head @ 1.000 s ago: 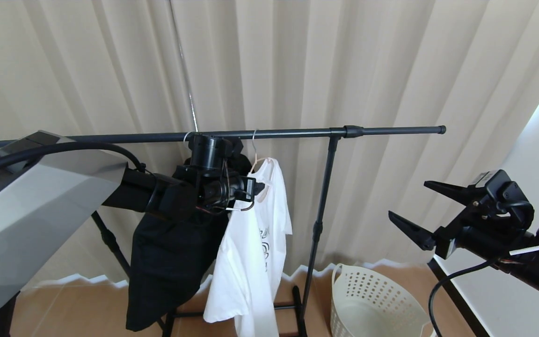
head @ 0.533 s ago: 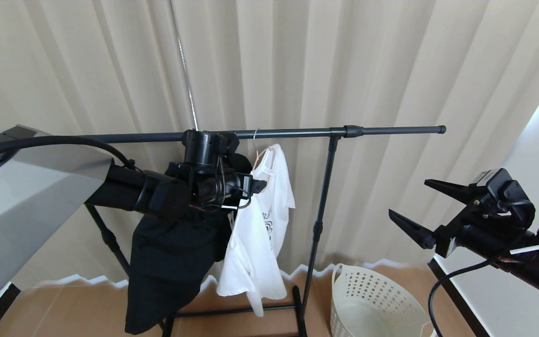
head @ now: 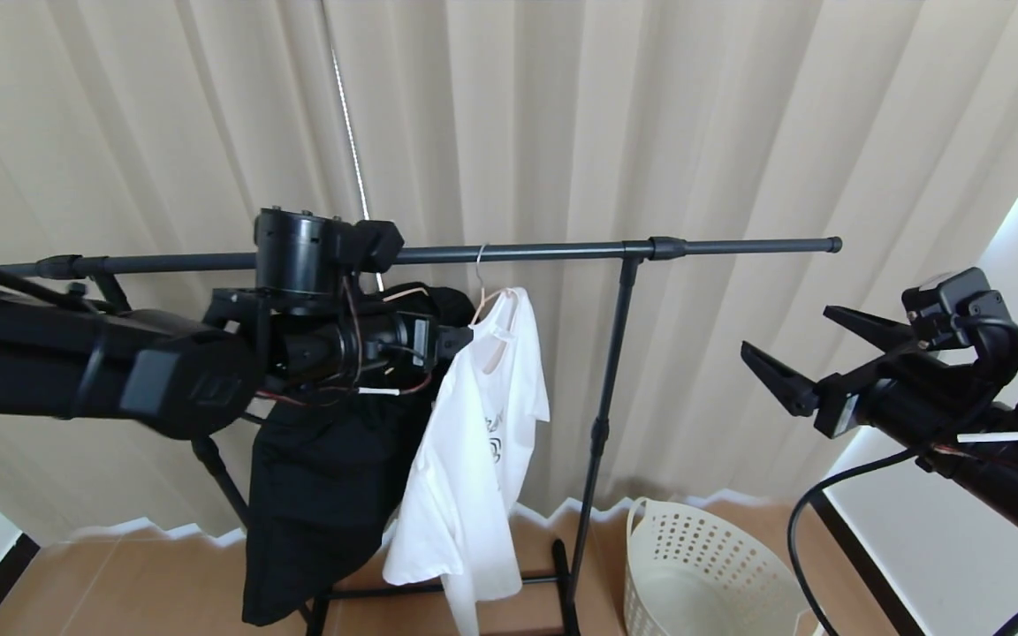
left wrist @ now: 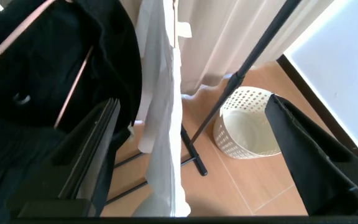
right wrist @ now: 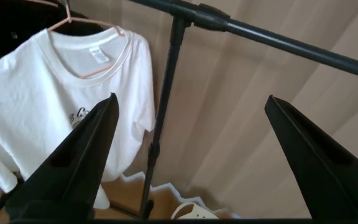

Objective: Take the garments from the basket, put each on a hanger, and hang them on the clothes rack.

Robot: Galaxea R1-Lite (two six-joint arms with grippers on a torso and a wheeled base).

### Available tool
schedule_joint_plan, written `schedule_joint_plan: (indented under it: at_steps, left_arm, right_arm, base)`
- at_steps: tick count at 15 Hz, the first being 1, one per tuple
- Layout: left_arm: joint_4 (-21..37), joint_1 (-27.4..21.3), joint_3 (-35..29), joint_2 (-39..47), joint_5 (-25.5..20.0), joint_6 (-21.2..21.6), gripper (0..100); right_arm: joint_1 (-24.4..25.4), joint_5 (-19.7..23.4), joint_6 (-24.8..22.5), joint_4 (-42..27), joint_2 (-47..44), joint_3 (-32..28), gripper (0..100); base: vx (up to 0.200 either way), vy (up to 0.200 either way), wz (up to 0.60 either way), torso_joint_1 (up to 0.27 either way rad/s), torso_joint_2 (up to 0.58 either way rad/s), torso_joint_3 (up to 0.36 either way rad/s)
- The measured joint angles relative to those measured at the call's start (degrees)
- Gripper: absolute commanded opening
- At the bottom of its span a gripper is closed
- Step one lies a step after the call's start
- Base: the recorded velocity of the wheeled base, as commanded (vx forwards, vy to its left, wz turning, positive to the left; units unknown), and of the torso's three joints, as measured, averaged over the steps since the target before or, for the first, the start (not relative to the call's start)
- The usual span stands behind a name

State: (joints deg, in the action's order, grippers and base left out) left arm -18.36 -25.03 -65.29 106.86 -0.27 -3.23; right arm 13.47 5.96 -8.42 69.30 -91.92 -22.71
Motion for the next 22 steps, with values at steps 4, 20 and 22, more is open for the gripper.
schedule_joint_plan:
  at_steps: [4, 20, 22]
  left_arm:
    - [0.00, 0.28, 15.26, -15.85, -0.06, 0.41, 100]
    - [17.41, 4.08, 62.43, -78.75, 0.05, 4.35, 100]
    - [24.05, 8.41, 62.07, -86.69, 0.73, 5.50, 100]
  right_arm:
    - [0.52, -1.04, 0.90, -8.52, 7.85, -0.71, 100]
    - [1.46, -4.11, 1.23, -61.15, 70.56, 22.09, 100]
    - [0.04, -5.10, 3.06, -68.66, 79.76, 21.94, 100]
  base:
    - [0.000, 0.000, 0.00, 0.000, 0.00, 0.000]
    - [0.000, 0.000, 0.00, 0.000, 0.00, 0.000]
    - [0.000, 0.000, 0.00, 0.000, 0.00, 0.000]
